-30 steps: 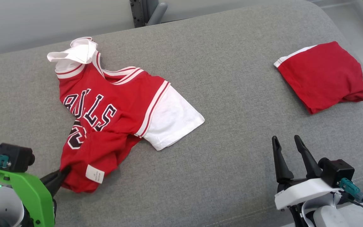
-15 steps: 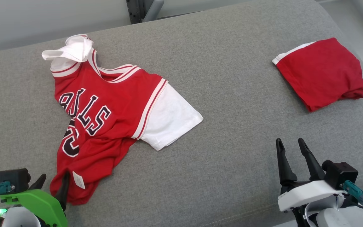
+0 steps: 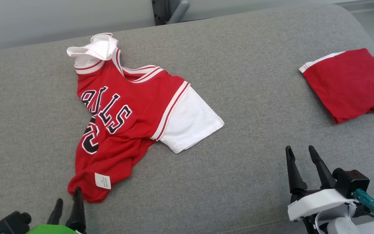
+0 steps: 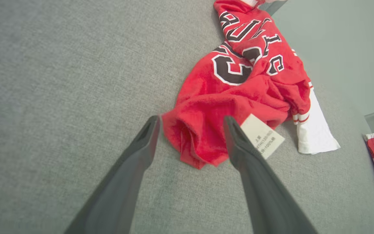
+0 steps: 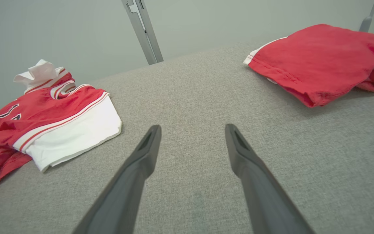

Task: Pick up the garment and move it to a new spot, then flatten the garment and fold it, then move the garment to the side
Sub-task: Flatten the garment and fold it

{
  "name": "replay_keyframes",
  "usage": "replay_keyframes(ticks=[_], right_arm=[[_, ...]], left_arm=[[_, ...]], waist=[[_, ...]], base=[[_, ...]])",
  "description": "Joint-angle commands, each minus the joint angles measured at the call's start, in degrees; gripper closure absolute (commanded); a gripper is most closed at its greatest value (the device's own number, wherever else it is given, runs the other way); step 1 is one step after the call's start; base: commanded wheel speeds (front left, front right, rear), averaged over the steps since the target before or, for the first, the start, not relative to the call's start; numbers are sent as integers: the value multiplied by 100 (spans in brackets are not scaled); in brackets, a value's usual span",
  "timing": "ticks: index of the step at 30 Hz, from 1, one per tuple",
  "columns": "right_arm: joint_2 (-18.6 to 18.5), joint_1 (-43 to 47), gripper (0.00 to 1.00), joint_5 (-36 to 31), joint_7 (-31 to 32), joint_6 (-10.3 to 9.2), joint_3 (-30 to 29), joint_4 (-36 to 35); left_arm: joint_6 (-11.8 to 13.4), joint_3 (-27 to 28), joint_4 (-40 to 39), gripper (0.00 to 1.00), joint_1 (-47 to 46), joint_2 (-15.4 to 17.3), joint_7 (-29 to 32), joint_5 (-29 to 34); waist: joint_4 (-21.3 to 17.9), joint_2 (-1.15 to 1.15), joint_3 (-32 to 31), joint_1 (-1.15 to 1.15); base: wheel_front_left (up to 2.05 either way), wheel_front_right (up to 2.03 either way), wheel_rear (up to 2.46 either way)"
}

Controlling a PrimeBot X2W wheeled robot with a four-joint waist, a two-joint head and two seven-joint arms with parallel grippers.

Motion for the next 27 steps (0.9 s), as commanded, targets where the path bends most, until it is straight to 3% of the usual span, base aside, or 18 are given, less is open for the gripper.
replay_keyframes(ticks=[1,2,5,10,19,27], right_arm=[[-11,-34,0,-58,-1,-7,-29,-14],[-9,-72,0,-81,-1,-7,-34,-25],[-10,-108,0,-119,-1,-7,32,-8],[-11,-175,0,-94,-1,-7,65,-33],[-10,-142,0,-121,-1,-7,29,-14],[-10,-118,0,-129,-1,-7,22,-5]], left_arm=[[-18,-91,14,0,86,-96,63,-104],[-127,-226,146,0,-8,-287,147,-282],[-285,-456,532,0,-210,-465,314,-391],[-461,-445,1069,0,-416,-762,159,-559],[-489,-171,1327,0,-600,-756,-125,-626],[-447,-148,1076,0,-440,-724,-126,-636]], waist=[[104,28,36,0],[167,28,64,0],[185,28,108,0],[132,28,202,0],[75,28,288,0],[91,28,251,0]], base=[[0,0,0],[0,0,0],[0,0,0],[0,0,0],[0,0,0],[0,0,0]])
